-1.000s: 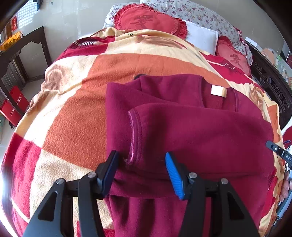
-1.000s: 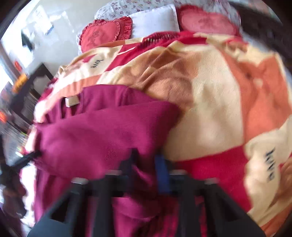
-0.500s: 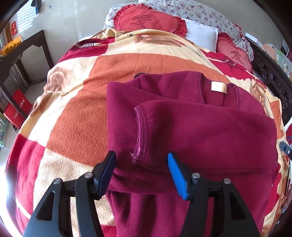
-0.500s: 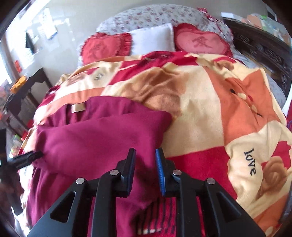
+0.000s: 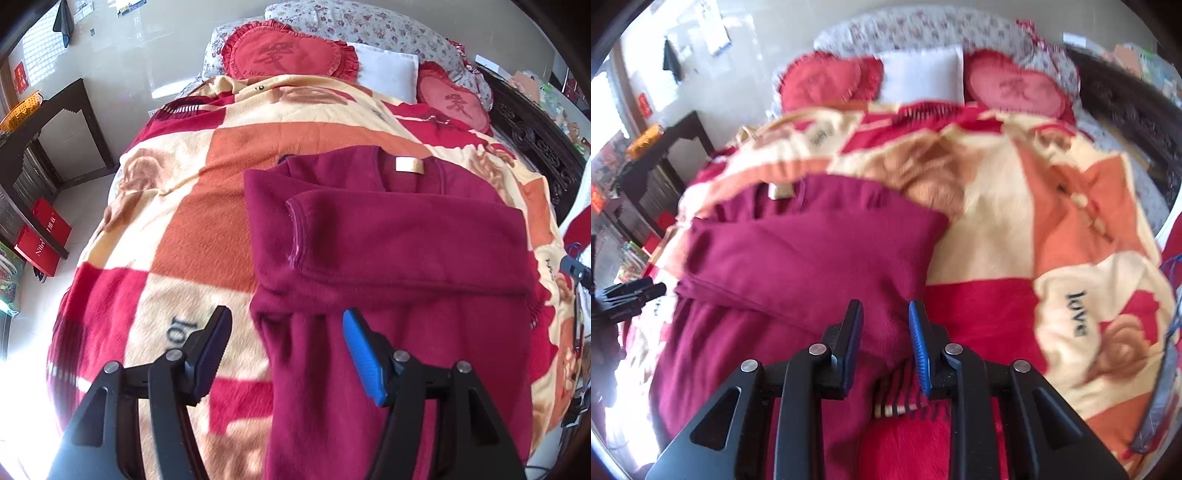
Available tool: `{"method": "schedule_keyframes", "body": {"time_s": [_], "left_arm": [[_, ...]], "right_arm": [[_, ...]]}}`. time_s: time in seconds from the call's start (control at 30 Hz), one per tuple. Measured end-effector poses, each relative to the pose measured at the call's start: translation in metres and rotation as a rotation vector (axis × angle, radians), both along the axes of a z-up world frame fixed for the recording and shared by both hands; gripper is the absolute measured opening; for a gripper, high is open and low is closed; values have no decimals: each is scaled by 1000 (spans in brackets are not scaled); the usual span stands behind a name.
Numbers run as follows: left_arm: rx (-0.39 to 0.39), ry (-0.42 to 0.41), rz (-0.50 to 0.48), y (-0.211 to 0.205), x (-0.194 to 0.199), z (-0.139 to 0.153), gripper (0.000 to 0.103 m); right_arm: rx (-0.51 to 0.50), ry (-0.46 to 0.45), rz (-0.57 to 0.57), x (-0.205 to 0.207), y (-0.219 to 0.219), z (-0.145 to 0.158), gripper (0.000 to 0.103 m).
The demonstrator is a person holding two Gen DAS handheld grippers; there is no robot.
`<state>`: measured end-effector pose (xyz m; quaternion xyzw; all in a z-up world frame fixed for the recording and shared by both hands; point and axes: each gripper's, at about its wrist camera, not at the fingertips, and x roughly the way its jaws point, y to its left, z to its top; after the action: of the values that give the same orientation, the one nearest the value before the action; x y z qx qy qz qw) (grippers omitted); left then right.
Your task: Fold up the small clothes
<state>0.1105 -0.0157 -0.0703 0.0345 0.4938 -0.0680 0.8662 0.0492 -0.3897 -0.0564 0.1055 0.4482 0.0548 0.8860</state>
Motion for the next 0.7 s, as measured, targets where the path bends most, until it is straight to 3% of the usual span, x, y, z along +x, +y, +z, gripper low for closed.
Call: {"method": "schedule_keyframes", "body": {"time_s": [0.23,0.33,0.4,0.53,0.7], "left_arm": [[-64,-16,-31,34,-60,30,79],[-94,-4,-28,42,-86,32,87],[-101,10,-41,43,-102,29,87],[-162,45,-43,43,-129,14,87],[-180,109,-41,38,-150,-15,87]], "right_arm": [[-48,-31,22,-55,-21,47,18],[-65,-3,63,-81,-24,55,20],[-75,14,108,-100,-20,55,21],[-51,78,210,-136,-4,37,26],[-10,185,299,-173,36,-23,27]]}}
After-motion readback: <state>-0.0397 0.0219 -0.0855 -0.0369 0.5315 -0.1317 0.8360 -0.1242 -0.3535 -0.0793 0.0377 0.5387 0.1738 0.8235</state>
